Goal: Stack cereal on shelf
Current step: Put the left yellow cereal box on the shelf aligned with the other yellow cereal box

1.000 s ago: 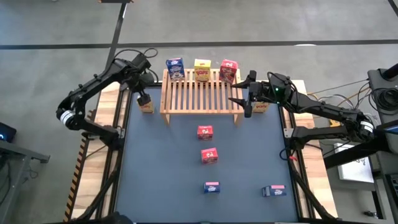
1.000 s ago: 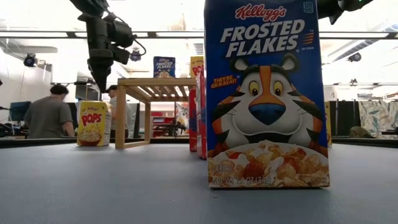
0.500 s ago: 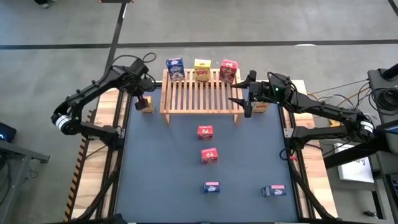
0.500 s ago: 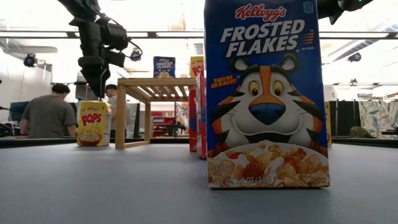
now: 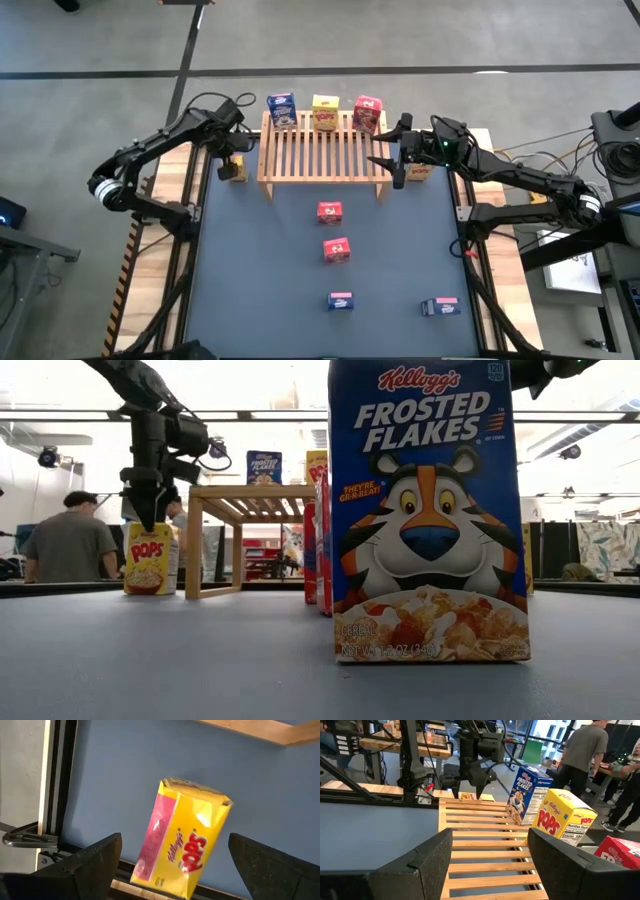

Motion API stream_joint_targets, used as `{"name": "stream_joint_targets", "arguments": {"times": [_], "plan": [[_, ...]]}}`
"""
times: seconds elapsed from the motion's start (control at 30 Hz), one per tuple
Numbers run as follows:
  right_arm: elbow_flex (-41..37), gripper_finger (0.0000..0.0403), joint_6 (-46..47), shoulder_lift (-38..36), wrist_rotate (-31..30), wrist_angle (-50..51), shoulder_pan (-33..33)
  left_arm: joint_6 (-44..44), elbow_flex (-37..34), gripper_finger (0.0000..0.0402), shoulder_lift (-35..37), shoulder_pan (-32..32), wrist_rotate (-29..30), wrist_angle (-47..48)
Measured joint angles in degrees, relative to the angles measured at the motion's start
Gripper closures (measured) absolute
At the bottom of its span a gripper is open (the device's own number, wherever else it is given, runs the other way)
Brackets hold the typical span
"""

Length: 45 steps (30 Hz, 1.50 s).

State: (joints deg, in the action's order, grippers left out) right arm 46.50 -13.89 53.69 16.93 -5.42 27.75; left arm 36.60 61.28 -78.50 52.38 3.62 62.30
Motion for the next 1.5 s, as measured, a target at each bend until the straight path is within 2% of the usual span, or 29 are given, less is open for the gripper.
{"name": "stream_joint_targets", "arguments": {"times": [0.23,0.53,1.0,1.17,1.37,1.5], "plan": [[0.0,0.0154,0.5,0.0,0.0,-0.1,0.0,0.4,0.0,0.0070,-3.4,1.0,0.0,-2.2],[0.0,0.0154,0.5,0.0,0.0,0.0,0.0,0.4,0.0,0.0131,-7.0,1.4,-0.1,-1.3],[0.0,0.0154,-0.2,0.0,0.0,0.0,0.0,0.3,1.3,0.0234,-5.5,1.4,-0.1,1.2],[0.0,0.0154,-0.1,0.0,0.0,0.0,0.0,-0.6,3.5,0.0257,-5.5,1.4,-0.1,4.4],[0.0,0.0154,-0.1,0.0,0.0,0.0,0.0,-2.9,8.7,0.0264,-5.2,1.4,-0.4,9.6],[0.0,0.0154,-0.1,0.0,0.0,-0.4,0.0,-4.9,13.8,0.0264,-4.2,1.4,-4.4,14.2]]}}
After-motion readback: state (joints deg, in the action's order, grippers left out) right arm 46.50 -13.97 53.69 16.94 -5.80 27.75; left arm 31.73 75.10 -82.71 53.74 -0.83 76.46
